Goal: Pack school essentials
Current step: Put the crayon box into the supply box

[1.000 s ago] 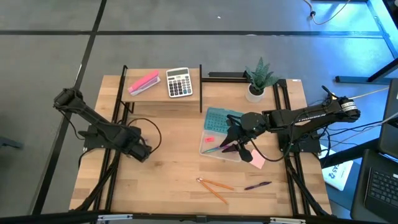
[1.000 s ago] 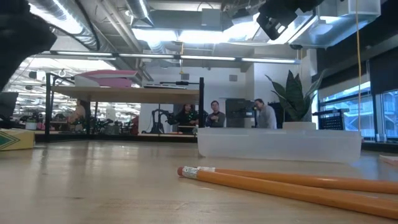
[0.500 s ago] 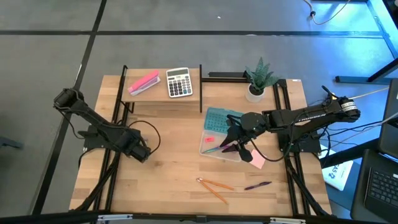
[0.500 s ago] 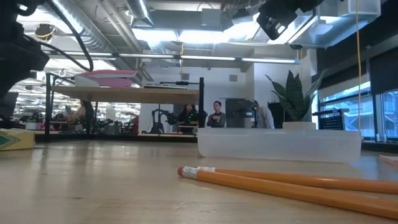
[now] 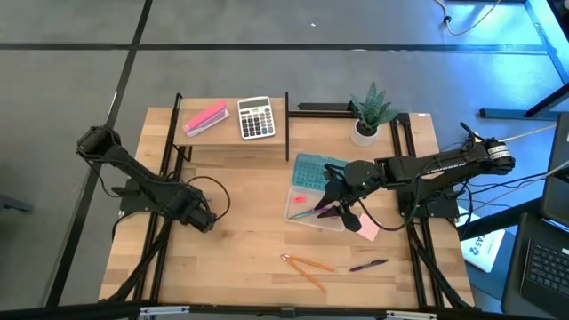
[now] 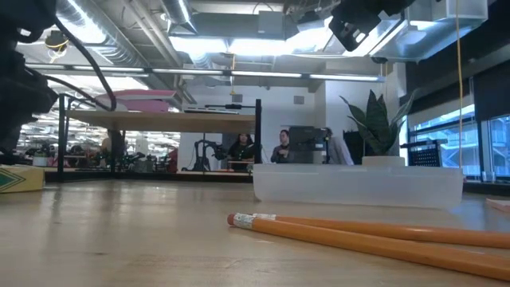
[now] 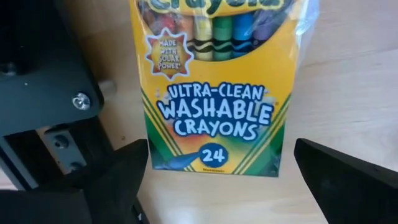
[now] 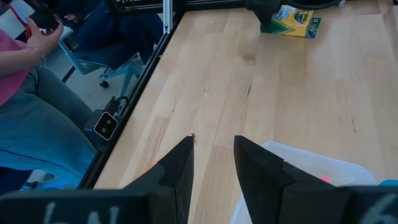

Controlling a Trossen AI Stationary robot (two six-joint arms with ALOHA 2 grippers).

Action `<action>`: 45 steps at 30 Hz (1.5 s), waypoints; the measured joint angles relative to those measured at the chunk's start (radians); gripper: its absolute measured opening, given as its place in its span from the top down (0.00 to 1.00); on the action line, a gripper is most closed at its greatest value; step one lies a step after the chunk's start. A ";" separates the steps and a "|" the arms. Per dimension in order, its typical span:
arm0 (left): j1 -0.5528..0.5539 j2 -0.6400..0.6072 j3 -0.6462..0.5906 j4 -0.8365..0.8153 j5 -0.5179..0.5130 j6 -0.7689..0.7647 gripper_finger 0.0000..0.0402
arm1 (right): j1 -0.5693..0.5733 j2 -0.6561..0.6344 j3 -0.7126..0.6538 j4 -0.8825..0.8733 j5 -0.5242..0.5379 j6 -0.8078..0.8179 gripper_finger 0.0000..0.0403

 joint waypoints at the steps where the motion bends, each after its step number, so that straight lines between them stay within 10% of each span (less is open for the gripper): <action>1: 0.000 0.000 -0.003 0.003 -0.001 0.000 0.01 | 0.000 0.000 0.000 0.000 0.000 0.001 0.71; 45: 0.000 0.000 -0.078 0.117 -0.118 0.034 0.02 | 0.000 0.000 0.000 0.000 0.000 0.000 0.71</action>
